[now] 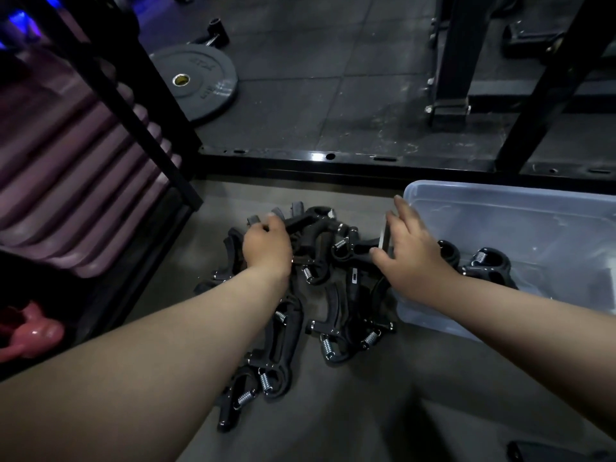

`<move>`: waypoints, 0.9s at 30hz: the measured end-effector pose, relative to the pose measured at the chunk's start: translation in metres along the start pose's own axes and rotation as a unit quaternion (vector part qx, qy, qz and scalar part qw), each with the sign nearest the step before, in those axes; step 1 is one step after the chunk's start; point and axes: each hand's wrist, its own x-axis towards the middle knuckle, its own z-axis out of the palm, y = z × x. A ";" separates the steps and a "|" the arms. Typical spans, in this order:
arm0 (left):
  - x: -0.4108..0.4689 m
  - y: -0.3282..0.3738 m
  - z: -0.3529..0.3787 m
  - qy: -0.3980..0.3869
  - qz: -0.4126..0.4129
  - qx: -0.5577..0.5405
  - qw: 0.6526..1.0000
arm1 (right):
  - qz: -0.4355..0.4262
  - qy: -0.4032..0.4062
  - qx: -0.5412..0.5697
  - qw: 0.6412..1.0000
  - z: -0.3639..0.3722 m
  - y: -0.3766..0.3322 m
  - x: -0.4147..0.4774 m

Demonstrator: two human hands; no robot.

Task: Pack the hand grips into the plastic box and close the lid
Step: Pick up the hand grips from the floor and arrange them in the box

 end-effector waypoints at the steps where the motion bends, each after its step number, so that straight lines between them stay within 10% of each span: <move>1: -0.004 0.004 0.007 -0.020 -0.038 -0.058 0.997 | 0.001 -0.003 0.000 1.000 -0.001 0.000 0.000; 9: -0.055 0.042 0.041 -0.222 -0.141 -0.261 0.929 | -0.022 -0.023 0.079 0.996 -0.012 0.005 0.000; 16: -0.084 0.046 0.052 -0.207 0.162 -0.103 0.959 | 0.110 0.076 0.376 0.917 -0.050 -0.011 -0.003; 21: -0.123 0.051 0.056 -0.263 0.426 0.023 0.865 | 0.204 0.036 0.527 0.824 -0.071 -0.013 0.003; 27: -0.128 0.041 0.060 -0.342 0.460 0.117 0.811 | 0.274 0.170 0.504 0.801 -0.093 0.020 -0.001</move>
